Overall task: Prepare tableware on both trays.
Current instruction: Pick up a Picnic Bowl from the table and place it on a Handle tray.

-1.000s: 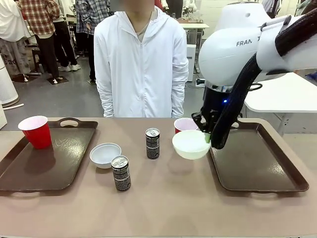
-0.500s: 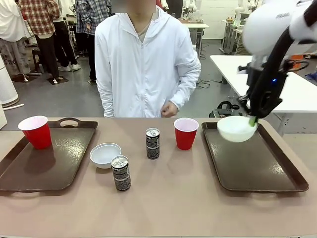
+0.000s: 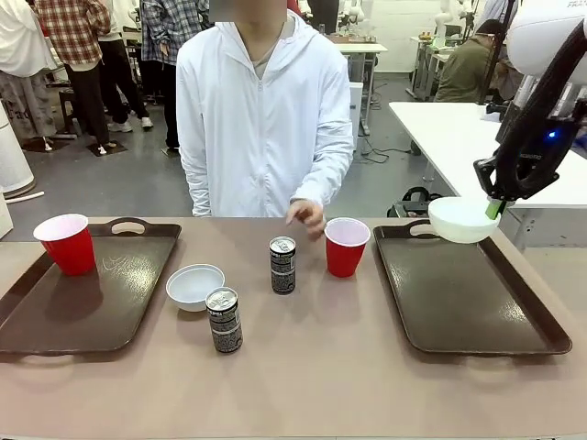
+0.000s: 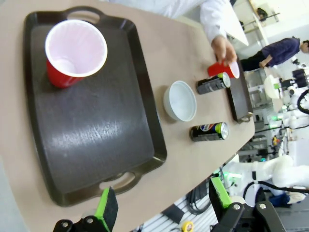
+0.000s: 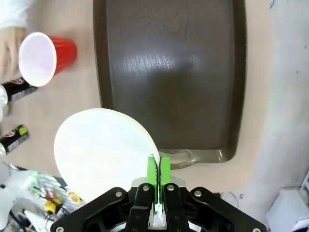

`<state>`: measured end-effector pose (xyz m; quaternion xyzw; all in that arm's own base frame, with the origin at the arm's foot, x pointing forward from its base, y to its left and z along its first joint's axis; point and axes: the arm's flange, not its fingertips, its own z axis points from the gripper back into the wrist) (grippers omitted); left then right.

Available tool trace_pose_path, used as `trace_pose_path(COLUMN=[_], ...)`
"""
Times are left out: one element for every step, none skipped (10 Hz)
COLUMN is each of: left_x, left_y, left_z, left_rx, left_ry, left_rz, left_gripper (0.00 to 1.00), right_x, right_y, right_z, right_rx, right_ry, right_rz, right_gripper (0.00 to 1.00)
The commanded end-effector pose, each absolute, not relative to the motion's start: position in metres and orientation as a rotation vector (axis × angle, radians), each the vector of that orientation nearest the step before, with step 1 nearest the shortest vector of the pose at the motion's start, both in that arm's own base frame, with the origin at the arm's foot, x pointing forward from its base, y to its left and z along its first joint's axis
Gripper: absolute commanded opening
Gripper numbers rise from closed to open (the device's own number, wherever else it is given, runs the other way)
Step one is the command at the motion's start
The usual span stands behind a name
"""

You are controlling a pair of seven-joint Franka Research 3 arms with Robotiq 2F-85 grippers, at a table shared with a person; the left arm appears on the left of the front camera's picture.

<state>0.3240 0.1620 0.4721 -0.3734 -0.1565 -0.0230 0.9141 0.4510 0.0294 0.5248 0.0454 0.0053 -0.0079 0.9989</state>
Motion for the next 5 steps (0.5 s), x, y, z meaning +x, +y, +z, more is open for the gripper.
trace_pose_path(left_x=[0.325, 0.325, 0.325, 0.325, 0.325], left_y=[0.161, 0.161, 0.161, 0.161, 0.161], left_z=[0.473, 0.473, 0.473, 0.473, 0.473], left_rx=[-0.783, -0.783, -0.783, -0.783, -0.783], left_ry=[-0.331, -0.331, -0.331, -0.331, -0.331], left_rz=[-0.04, -0.04, -0.04, -0.04, -0.04], left_gripper=[1.0, 1.0, 1.0, 1.0, 1.0], right_x=[0.448, 0.451, 0.451, 0.45, 0.44], right_y=[0.039, 0.029, 0.02, 0.007, -0.008], right_z=[0.524, 0.525, 0.515, 0.509, 0.508], right_rx=[0.057, 0.091, 0.094, 0.092, 0.094], right_ry=[0.028, 0.011, 0.008, -0.002, -0.024], right_rz=[0.048, -0.016, -0.02, -0.03, -0.027], right_gripper=[0.0, 0.04, 0.04, 0.04, 0.04])
